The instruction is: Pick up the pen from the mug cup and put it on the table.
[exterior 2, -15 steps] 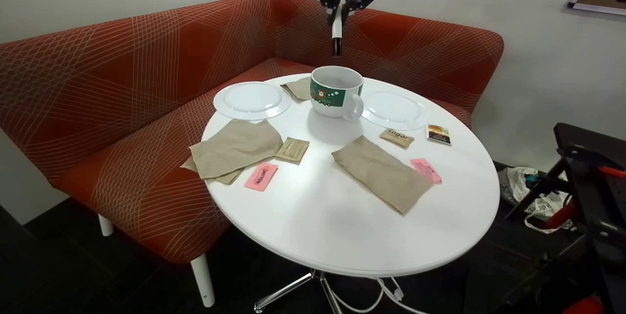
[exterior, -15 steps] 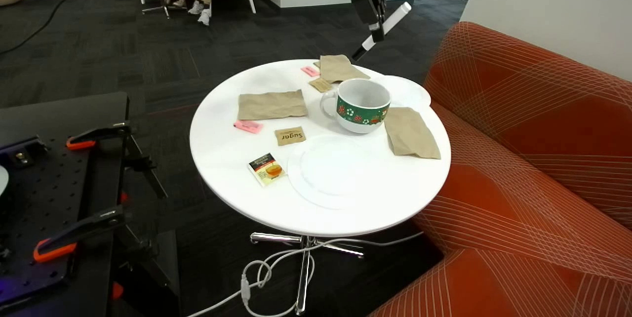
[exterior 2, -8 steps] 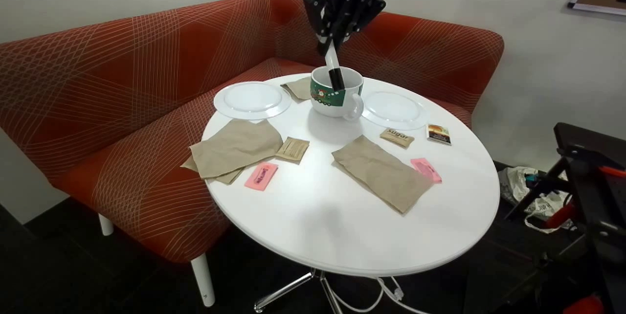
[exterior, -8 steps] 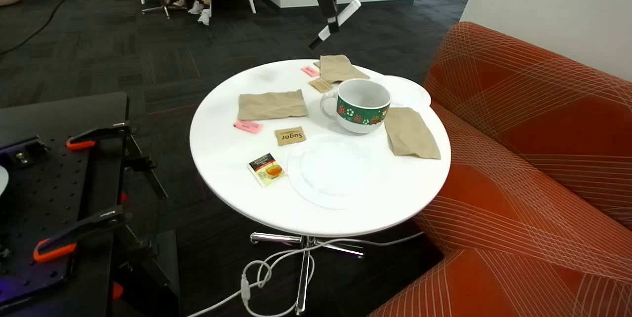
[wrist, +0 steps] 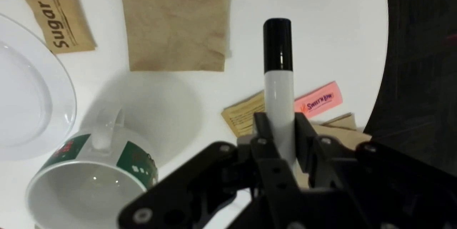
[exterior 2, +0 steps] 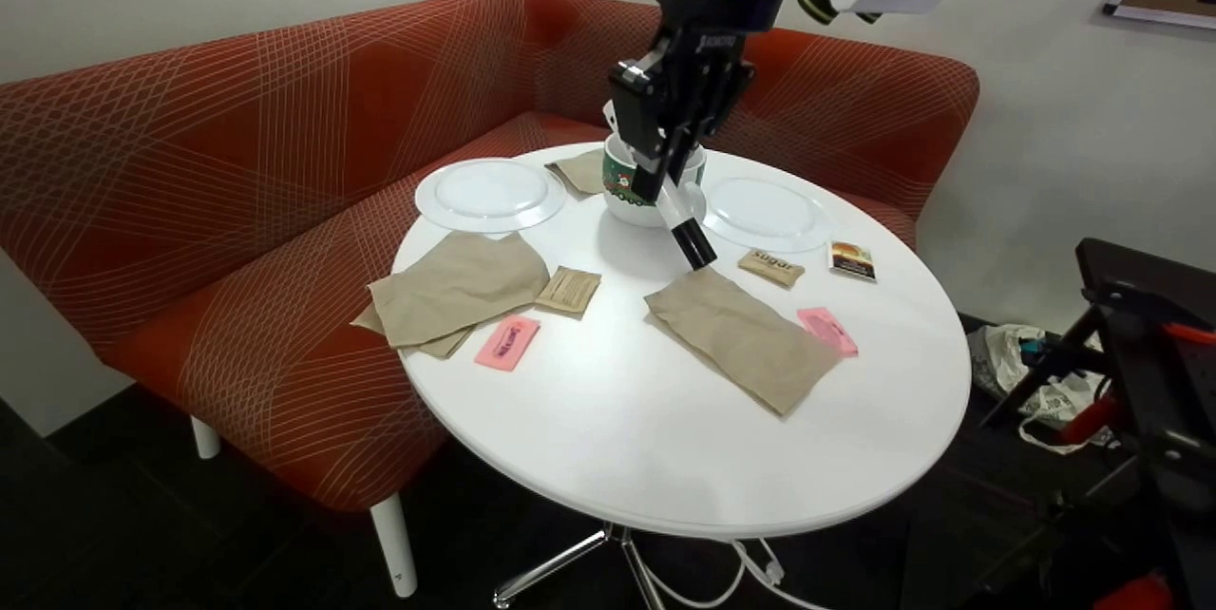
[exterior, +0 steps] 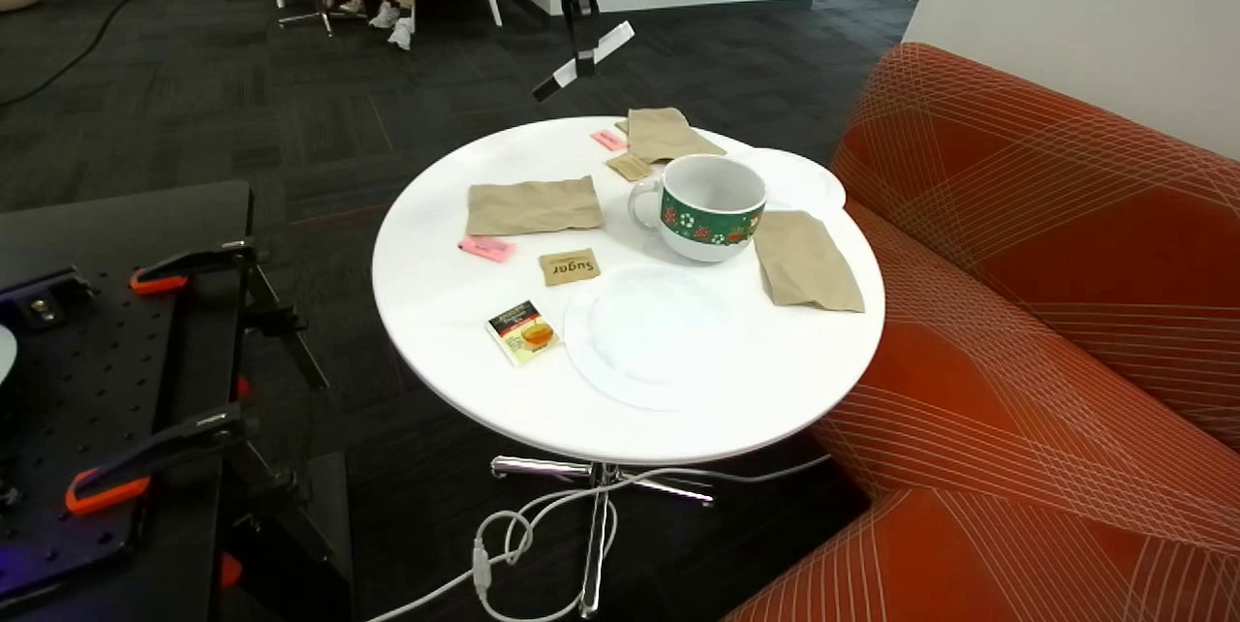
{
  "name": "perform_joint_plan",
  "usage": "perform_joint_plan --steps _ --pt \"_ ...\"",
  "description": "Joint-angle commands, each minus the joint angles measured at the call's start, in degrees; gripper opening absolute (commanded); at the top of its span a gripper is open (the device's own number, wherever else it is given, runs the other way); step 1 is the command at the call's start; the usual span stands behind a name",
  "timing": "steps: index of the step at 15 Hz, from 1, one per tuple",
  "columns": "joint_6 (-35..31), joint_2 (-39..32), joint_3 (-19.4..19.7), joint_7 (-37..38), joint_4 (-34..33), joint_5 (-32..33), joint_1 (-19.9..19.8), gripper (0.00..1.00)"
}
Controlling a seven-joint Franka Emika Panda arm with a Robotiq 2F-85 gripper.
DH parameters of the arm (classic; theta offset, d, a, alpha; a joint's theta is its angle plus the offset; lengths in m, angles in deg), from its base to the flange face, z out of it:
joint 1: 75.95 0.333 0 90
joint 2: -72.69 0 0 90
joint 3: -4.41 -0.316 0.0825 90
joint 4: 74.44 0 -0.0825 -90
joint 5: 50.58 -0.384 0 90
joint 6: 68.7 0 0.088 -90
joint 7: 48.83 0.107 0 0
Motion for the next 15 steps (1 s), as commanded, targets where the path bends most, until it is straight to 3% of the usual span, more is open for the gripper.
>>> perform_joint_plan --steps 1,7,15 --pt "5.21 -2.57 0.13 -3.61 -2.68 -1.19 0.49 0.05" --pt "11.33 -9.64 -1.20 -8.06 -8.29 -4.27 0.10 0.05" --pt "18.47 -18.84 -0.94 -8.69 -17.83 -4.88 0.80 0.05"
